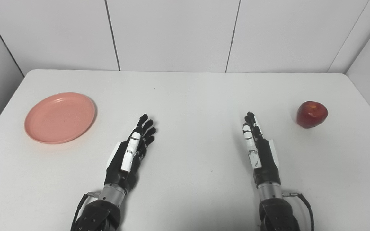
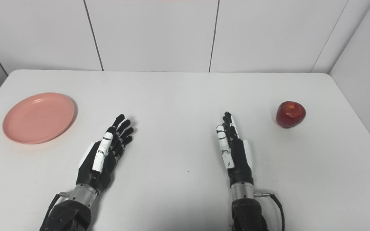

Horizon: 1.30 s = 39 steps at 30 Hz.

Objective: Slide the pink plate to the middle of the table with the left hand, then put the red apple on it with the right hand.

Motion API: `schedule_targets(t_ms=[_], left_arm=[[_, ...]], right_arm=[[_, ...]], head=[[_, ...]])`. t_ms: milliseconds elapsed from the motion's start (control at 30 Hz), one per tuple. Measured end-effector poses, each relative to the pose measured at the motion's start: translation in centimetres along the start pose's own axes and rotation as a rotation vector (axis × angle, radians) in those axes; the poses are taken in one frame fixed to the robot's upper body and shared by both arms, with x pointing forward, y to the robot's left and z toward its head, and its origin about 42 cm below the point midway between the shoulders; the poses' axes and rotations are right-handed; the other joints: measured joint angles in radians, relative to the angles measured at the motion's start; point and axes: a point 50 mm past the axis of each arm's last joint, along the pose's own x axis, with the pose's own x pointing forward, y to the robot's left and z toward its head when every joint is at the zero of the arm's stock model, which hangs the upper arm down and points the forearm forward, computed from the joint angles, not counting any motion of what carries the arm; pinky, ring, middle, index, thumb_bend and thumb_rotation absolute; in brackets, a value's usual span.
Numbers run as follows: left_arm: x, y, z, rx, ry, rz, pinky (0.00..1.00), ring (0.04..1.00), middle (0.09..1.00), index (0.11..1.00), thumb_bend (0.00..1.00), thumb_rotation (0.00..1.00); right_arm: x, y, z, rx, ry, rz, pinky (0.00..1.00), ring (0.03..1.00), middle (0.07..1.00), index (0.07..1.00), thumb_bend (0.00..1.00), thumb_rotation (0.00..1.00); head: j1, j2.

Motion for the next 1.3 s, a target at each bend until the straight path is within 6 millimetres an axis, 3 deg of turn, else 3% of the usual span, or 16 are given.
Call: schedule_targets(t_ms=[1067,1200,1300], left_arm=[[0.01,0.00,-0.05,0.000,0.002,0.000,0.97,0.960,0.976,0.974,0.41,1.00],[0.03,0.03,-0.21,-0.001,0.007,0.001,0.98,0.958,0.974,0.973,0.41,1.00],[0.09,0.00,-0.52,-0.002,0.018,0.003,0.98,0.956,0.974,0.974,0.42,1.00]], right_arm=[[0.03,-0.06,-0.08,-0.002,-0.005,0.001,0.95,0.943,0.948,0.958,0.22,1.00],[0.04,-0.05,-0.10,-0.003,-0.005,0.002,0.95,0.942,0.950,0.959,0.21,1.00],[0.14,-0.07,-0.15,-0.002,-0.007,0.003,0.94,0.940,0.953,0.961,0.22,1.00]], head=[[0.006,-0.003],[0.021,-0.011],[0.075,-0.032]])
